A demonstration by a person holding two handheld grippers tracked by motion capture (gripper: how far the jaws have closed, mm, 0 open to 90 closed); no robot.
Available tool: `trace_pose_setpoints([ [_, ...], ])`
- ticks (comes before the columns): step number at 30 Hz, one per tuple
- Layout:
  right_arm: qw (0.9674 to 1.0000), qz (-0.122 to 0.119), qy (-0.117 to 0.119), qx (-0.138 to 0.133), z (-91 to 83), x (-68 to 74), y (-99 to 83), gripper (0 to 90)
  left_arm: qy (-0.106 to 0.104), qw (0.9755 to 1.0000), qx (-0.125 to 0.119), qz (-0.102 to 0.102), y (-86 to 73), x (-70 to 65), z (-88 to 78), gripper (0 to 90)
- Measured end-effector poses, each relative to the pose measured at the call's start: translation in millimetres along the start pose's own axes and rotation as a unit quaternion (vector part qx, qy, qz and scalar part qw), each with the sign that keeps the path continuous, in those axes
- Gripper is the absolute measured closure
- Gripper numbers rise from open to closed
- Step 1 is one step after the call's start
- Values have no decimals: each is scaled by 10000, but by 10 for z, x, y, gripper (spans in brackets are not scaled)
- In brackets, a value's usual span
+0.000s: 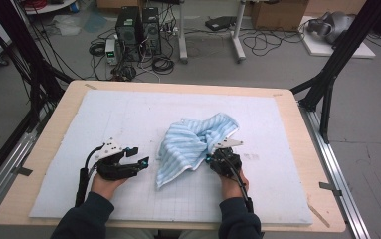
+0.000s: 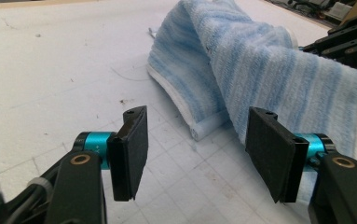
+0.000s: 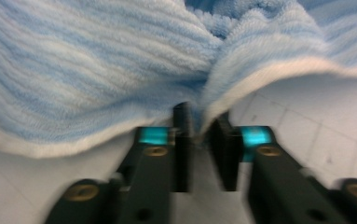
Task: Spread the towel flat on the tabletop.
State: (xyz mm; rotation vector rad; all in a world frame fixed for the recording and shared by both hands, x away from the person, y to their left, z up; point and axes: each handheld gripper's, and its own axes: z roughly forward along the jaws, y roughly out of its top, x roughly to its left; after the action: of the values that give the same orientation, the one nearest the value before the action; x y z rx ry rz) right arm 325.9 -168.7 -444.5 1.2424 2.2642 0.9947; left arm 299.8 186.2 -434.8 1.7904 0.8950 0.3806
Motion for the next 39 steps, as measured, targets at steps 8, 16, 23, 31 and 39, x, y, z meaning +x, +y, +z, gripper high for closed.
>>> trace_pose_setpoints([
  [8,9985,131,-536,7,-255,-488,4,861,27,10000,-25,-7,9,4,2,402],
  [16,9918,562,-1124,240,-328,-946,-36,861,-1,10000,-10,-28,8,-16,19,406],
  [23,9875,820,-1341,76,-327,-1052,-84,673,-2,10000,-32,-38,8,-3,17,406],
  [31,9943,325,-769,-670,-542,-589,-61,455,-21,10000,-48,-14,6,0,27,406],
  [39,9977,-150,-40,-653,-562,-110,-195,405,-8,9999,-132,-70,16,-9,22,404],
])
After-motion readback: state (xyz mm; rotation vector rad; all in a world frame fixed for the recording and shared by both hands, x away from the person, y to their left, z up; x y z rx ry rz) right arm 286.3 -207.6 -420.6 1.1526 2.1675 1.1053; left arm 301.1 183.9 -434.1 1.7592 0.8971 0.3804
